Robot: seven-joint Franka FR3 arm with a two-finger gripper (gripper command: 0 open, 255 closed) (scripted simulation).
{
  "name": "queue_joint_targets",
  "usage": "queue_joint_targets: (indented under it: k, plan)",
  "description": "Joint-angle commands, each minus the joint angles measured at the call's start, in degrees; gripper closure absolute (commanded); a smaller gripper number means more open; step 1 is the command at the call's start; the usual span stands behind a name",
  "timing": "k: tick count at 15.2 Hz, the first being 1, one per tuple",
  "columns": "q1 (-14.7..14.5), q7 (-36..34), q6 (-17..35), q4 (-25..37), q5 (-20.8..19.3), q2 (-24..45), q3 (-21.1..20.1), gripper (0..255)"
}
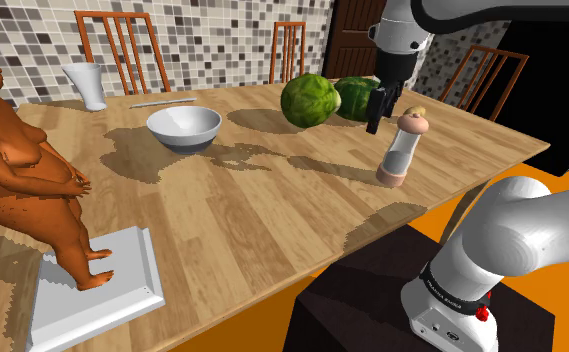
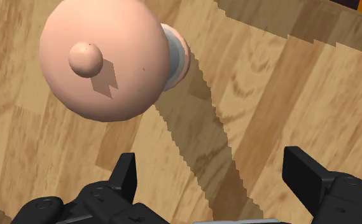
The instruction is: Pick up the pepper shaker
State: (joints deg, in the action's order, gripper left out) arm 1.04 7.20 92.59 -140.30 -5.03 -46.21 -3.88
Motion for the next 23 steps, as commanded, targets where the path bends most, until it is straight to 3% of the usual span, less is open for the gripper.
queue_joint_targets:
  k: [1, 8, 17, 18, 23]
  plan:
    - [0.0, 0.0, 0.0, 0.0, 0.0, 0.0, 0.0, 0]
    - [4.14, 4.97, -10.93, 7.1, -0.57, -0.74, 9.24, 0]
    - [4.28, 4.71, -5.74, 0.22, -0.91, -2.44, 9.59, 0]
    - [4.26, 4.71, -5.82, 0.43, -0.9, -2.31, 9.58, 255]
    - [4.29, 4.77, -5.8, 0.32, -0.95, -2.39, 9.64, 255]
